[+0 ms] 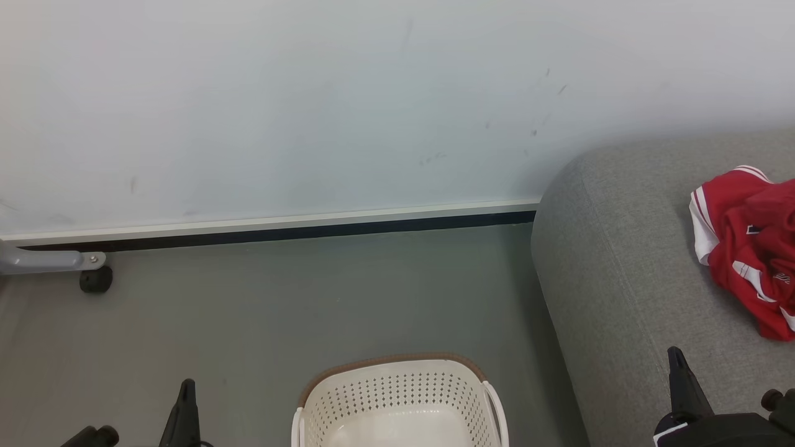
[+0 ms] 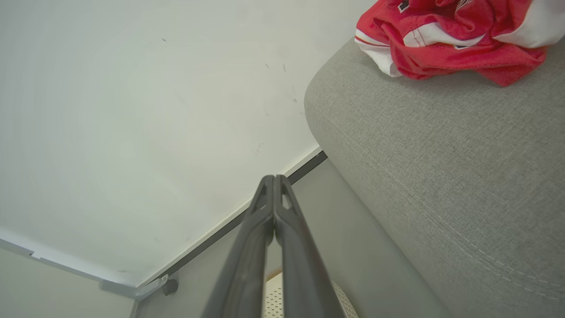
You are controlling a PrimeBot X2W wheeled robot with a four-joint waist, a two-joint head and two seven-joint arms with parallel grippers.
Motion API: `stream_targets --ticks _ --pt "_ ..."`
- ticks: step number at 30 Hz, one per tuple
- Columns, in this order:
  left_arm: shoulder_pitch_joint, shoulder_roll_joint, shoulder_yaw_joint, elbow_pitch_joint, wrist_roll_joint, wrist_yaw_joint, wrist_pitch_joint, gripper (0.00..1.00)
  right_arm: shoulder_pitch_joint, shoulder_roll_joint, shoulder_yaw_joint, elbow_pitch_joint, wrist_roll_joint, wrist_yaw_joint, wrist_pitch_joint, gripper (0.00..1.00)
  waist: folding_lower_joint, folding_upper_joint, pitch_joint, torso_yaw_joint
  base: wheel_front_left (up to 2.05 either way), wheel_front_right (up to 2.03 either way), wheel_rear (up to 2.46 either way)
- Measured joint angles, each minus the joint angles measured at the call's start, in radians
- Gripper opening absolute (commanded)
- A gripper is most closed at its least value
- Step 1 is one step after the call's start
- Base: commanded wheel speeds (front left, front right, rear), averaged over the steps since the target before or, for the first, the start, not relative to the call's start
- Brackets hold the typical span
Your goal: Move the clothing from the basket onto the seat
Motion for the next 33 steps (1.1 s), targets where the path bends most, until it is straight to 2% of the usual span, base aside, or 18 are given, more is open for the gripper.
stream_targets --ticks 33 --pt "-0.060 -0.028 0.069 0.039 -0.362 -0.071 0.101 0.00 -0.044 0.060 -0.119 0.064 0.365 0.073 0.101 0.00 0.0000 0.0000 0.008 0.003 0.00 0.00 0.00"
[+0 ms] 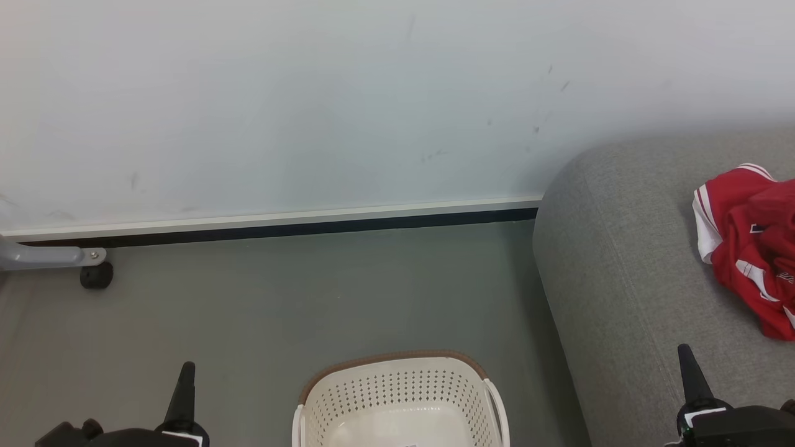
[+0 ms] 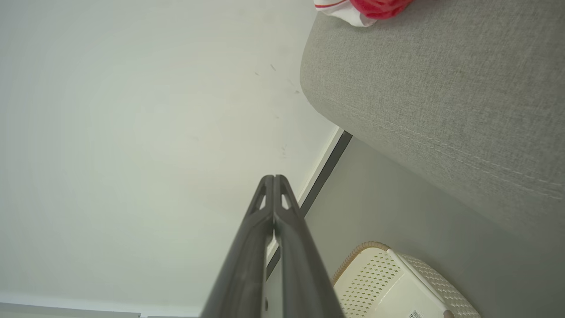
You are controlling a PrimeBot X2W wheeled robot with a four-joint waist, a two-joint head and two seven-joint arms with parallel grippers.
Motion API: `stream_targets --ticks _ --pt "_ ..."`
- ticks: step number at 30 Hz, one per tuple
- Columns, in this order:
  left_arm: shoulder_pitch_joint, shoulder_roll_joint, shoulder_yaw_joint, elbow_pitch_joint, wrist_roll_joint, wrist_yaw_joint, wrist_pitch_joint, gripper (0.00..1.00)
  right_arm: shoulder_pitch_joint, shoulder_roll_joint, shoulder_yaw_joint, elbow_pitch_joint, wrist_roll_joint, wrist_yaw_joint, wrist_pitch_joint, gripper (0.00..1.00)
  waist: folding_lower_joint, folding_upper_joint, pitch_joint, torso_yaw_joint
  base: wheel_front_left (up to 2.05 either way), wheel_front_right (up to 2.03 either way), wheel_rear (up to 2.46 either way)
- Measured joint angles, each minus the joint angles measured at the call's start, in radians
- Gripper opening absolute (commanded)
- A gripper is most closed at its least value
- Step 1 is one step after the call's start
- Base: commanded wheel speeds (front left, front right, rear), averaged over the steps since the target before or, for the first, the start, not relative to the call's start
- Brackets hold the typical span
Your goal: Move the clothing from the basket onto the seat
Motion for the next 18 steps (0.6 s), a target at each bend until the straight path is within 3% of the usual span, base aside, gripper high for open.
stream_targets --ticks 18 --pt "-0.030 -0.016 0.037 0.022 -0.194 -0.044 0.058 0.00 -0.028 0.033 -0.065 0.034 0.200 0.039 0.057 0.00 -0.0002 0.0000 0.004 0.002 0.00 0.00 0.00"
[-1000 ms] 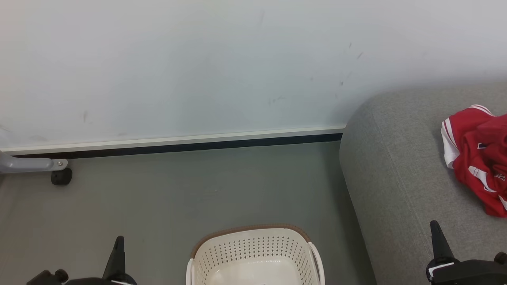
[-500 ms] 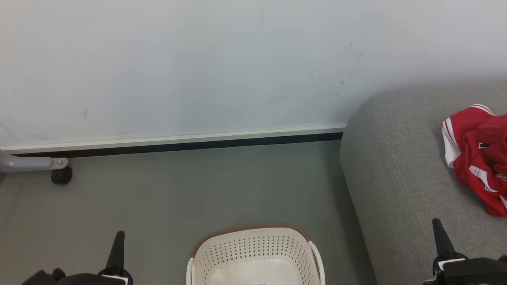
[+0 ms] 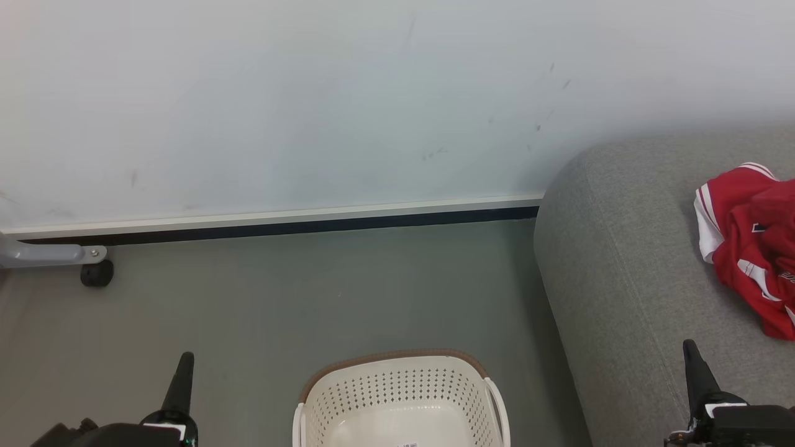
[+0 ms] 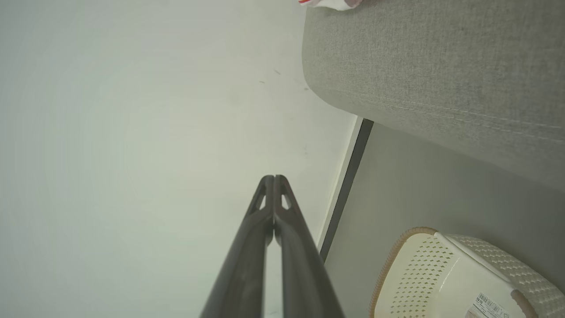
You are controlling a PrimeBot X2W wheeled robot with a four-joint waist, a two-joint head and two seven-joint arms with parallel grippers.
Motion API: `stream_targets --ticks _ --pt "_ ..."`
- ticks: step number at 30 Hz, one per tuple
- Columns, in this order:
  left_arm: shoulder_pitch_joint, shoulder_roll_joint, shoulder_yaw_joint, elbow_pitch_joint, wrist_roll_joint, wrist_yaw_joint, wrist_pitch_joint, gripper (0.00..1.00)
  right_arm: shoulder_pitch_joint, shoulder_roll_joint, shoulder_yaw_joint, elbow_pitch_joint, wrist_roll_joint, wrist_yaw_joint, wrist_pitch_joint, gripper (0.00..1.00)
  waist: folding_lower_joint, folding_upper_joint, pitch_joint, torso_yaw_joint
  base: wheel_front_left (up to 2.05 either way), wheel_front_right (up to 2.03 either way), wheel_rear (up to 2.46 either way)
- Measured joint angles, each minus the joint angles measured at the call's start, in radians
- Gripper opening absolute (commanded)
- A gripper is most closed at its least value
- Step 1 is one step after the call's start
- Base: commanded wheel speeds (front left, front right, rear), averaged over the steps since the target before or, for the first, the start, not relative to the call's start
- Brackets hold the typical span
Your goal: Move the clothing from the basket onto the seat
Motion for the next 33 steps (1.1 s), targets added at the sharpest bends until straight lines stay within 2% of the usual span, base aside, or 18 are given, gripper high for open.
stream_targets --ticks 15,33 --pt "-0.034 -0.013 0.031 0.016 -0.153 -0.034 0.044 0.00 -0.023 0.027 -0.051 0.029 0.164 0.028 0.047 0.00 0.0001 0.0000 0.003 0.001 0.00 0.00 0.00" --pt "-0.035 -0.014 0.032 0.018 -0.166 -0.034 0.044 0.00 -0.028 0.029 -0.052 0.029 0.165 0.032 0.047 0.00 0.0000 0.0000 0.003 0.001 0.00 0.00 0.00"
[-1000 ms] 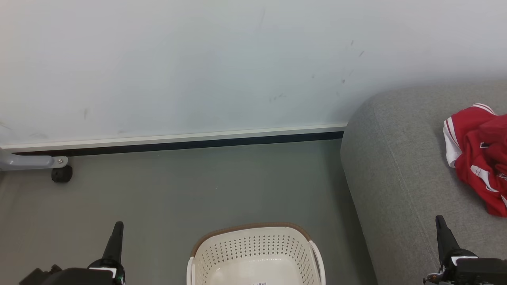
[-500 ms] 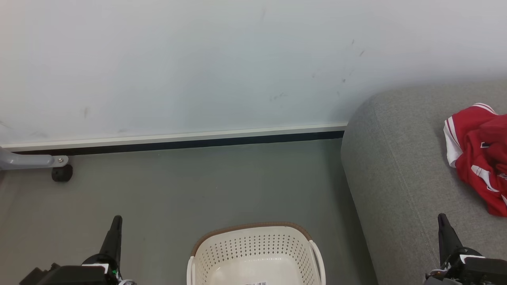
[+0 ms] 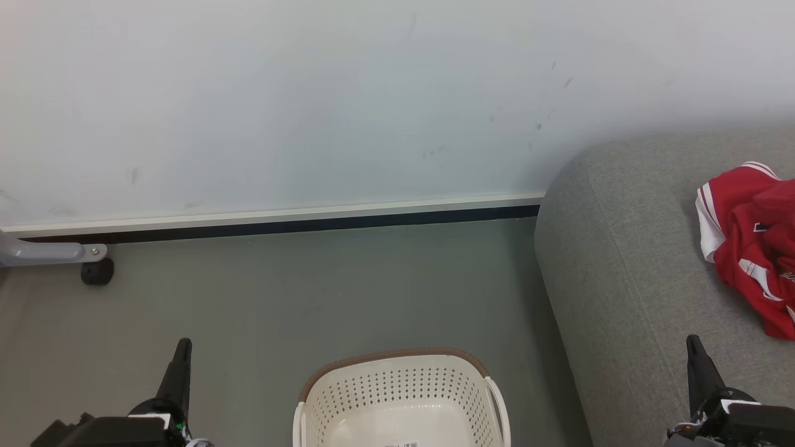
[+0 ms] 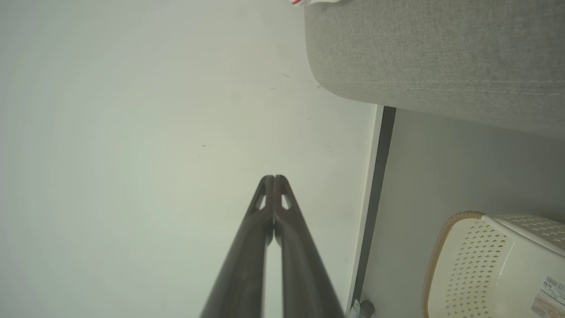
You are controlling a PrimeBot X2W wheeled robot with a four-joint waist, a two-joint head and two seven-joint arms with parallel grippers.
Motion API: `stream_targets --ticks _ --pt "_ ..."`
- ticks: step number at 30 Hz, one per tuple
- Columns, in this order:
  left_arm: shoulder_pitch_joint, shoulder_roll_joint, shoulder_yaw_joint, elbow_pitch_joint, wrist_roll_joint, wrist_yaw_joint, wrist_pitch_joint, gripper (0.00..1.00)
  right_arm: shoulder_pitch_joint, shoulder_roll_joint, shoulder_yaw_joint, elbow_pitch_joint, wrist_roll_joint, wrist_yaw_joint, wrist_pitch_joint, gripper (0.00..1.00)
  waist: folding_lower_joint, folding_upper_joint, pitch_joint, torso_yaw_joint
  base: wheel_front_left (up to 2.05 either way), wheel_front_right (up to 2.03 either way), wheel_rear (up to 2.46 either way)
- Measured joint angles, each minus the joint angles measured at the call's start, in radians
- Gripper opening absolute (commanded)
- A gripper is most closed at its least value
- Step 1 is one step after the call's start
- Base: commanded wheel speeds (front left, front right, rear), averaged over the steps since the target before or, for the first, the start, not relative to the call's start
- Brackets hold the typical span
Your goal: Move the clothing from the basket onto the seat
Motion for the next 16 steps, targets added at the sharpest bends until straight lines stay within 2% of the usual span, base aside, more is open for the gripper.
stream_targets --ticks 16 --pt "0.000 0.000 0.000 0.000 0.000 0.000 0.000 0.00 0.000 0.000 0.000 0.000 0.000 0.000 0.000 0.00 0.0000 0.0000 0.000 0.000 0.00 0.00 0.00"
